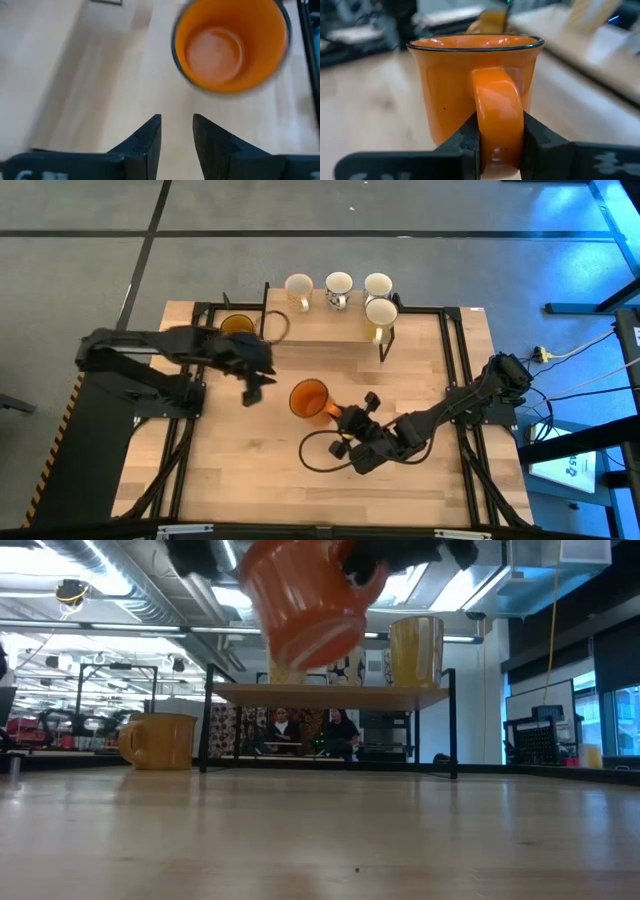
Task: Place coffee mugs
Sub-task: Put the orange mug on the shelf
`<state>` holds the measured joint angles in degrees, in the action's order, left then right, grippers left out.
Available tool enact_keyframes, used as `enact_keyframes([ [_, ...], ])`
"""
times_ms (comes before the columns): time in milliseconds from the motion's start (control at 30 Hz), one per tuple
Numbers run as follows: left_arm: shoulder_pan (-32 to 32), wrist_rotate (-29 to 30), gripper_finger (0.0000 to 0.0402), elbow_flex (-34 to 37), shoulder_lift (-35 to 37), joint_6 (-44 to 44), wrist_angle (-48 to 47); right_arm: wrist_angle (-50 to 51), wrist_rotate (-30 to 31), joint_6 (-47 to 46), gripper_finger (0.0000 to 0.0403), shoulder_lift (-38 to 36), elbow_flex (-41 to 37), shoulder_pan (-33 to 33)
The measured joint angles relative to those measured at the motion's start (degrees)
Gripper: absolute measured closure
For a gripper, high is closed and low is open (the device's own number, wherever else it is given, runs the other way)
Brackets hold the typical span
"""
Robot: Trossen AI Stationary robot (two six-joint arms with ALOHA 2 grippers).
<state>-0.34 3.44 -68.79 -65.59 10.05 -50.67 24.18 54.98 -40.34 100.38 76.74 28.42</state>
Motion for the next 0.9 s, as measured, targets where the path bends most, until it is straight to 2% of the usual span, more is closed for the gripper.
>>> enact_keyframes([
  [100, 0.11, 2.50, 0.0296, 0.00, 4.79, -3.39, -3.53, -0.58, 7.63, -1.62, 0.0340, 0.00, 1.19, -0.44],
  [233, 0.11, 5.99, 0.0296, 0.00, 9.86, -4.67, -6.64, -0.53, 21.88, -3.76, 0.0340, 0.00, 1.37, -1.34],
  [300, 0.11, 7.77, 0.0296, 0.00, 11.58, -4.69, -6.81, -0.83, 25.52, -5.69, 0.0340, 0.00, 1.37, -2.63],
  [433, 0.09, 9.66, 0.0296, -0.02, 14.33, -6.42, -6.31, -0.80, 28.27, -5.94, 0.0340, 0.32, 1.37, -6.33],
  [600, 0.11, 13.75, 0.0296, 0.00, 16.20, -9.38, -6.35, -0.95, 28.42, -8.21, 0.0340, 1.63, 1.35, -11.99],
  [733, 0.10, 13.85, 0.0296, 0.00, 16.72, -10.09, -6.39, -1.49, 27.75, -13.33, 0.0340, 3.65, 1.32, -15.85],
  [900, 0.09, 13.48, 0.0296, 0.00, 16.68, -12.16, -6.59, -4.39, 27.96, -13.88, 0.0340, 5.76, 1.32, -18.28],
])
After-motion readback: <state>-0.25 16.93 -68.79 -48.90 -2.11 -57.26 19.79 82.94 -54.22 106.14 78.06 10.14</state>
